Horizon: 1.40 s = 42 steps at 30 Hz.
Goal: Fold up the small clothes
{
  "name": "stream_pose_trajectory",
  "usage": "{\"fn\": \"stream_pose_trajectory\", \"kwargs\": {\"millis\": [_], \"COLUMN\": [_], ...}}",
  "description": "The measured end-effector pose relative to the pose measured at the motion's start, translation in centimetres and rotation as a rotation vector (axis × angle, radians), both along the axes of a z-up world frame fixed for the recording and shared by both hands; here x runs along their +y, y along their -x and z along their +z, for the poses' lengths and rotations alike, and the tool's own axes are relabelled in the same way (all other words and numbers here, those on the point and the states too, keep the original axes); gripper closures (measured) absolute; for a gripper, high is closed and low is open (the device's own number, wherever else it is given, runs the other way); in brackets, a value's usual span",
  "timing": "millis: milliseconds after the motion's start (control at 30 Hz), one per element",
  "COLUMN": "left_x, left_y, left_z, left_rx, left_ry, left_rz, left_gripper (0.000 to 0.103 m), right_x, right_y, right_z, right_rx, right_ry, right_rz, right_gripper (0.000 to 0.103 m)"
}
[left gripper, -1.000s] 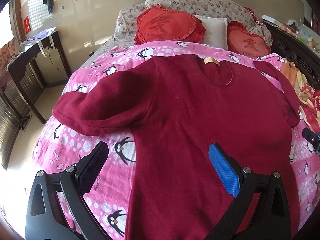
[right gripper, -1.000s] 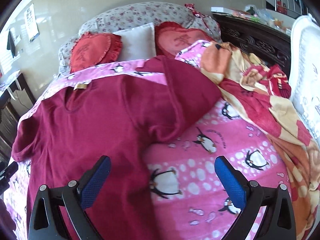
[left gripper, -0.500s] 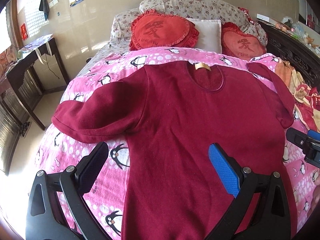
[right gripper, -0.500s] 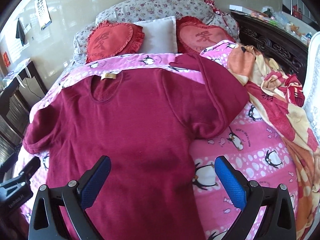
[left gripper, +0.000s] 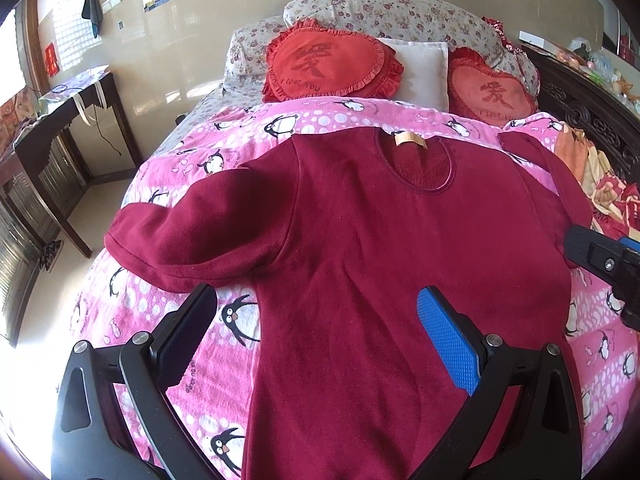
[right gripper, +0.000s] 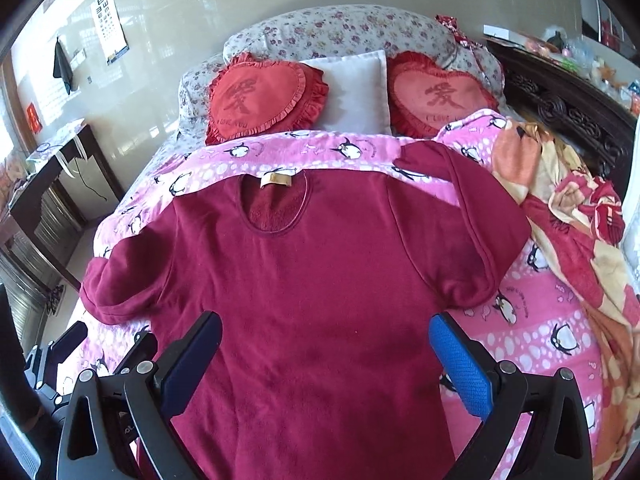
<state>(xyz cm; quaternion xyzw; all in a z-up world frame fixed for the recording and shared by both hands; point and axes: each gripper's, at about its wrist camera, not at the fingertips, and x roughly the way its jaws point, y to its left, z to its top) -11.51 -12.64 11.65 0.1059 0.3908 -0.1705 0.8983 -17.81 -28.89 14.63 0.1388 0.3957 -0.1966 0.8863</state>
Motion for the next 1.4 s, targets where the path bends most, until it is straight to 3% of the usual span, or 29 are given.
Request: {"fn": "stream_pose_trajectory", "kwargs": {"millis": [200,1400], "left_x": [0.3,0.6], "left_y": [-0.8,-3.8], "left_z": [-0.4,-2.9], "left_rx": [0.006,0.063], "left_ry": [0.004,0.014], "left_rz": [0.018,0.053], "left_gripper": [0.002,0.002], "right_x": [-0.4,-0.2], "right_y": [-0.9,-4.1], "right_z": [-1.3,-5.4], "right_rx": [0.014,0.036], "right_ry": [0.033,0.014], "right_rz": [-0.001,0.045], "right_gripper": [0.0,0.0]}}
